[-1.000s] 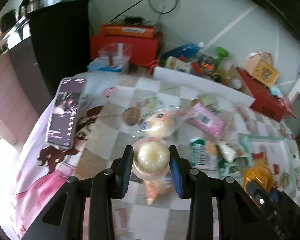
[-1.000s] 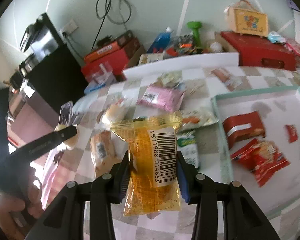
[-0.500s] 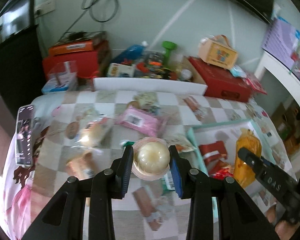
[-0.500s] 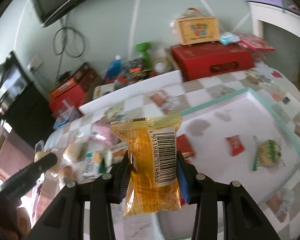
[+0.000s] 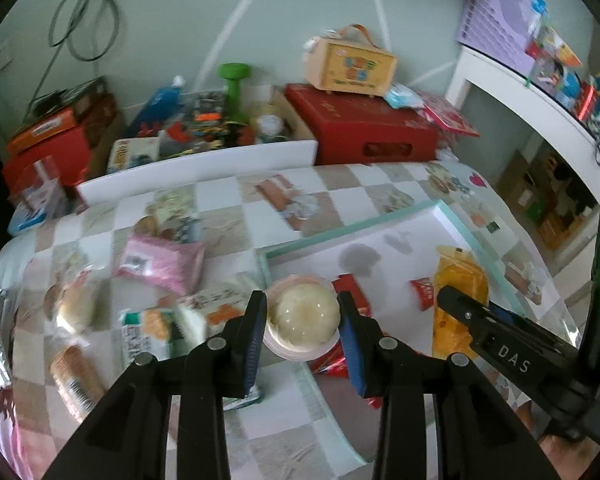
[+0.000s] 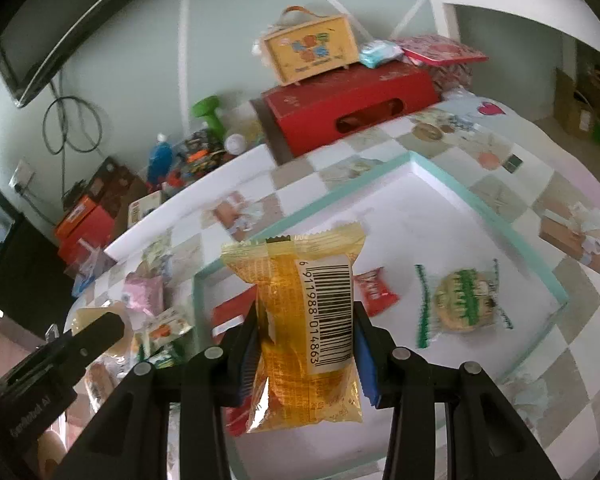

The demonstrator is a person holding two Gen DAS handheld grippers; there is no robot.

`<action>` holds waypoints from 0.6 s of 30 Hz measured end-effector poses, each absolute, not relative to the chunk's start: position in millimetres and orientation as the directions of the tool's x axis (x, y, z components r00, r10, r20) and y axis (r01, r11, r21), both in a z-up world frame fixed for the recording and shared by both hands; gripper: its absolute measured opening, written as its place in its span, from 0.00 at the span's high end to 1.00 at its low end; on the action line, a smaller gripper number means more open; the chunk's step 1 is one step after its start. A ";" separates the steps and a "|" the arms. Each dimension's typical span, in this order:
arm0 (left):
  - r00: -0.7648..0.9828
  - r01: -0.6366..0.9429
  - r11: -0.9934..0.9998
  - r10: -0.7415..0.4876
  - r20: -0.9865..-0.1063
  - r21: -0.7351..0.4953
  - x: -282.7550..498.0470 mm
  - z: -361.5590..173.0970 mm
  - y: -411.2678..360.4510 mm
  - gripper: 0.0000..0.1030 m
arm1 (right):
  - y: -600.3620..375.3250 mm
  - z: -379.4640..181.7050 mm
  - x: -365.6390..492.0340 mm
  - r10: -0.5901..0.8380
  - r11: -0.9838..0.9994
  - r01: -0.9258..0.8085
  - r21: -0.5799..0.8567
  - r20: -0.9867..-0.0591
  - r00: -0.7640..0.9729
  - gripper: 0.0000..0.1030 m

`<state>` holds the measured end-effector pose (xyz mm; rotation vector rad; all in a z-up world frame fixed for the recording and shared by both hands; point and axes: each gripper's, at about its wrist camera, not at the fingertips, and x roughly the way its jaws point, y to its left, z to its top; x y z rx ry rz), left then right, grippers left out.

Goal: Organize snacks
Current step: 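Carry the round bun and yellow bag over the teal-rimmed tray with both tools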

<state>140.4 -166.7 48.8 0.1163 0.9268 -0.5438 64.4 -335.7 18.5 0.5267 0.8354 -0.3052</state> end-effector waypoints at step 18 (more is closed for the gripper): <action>0.333 0.590 0.787 -0.439 -0.834 -0.179 152.1 17.4 -258.6 0.64 | -404.4 -1.6 73.4 -0.098 0.818 0.518 0.249 -0.827 0.553 0.57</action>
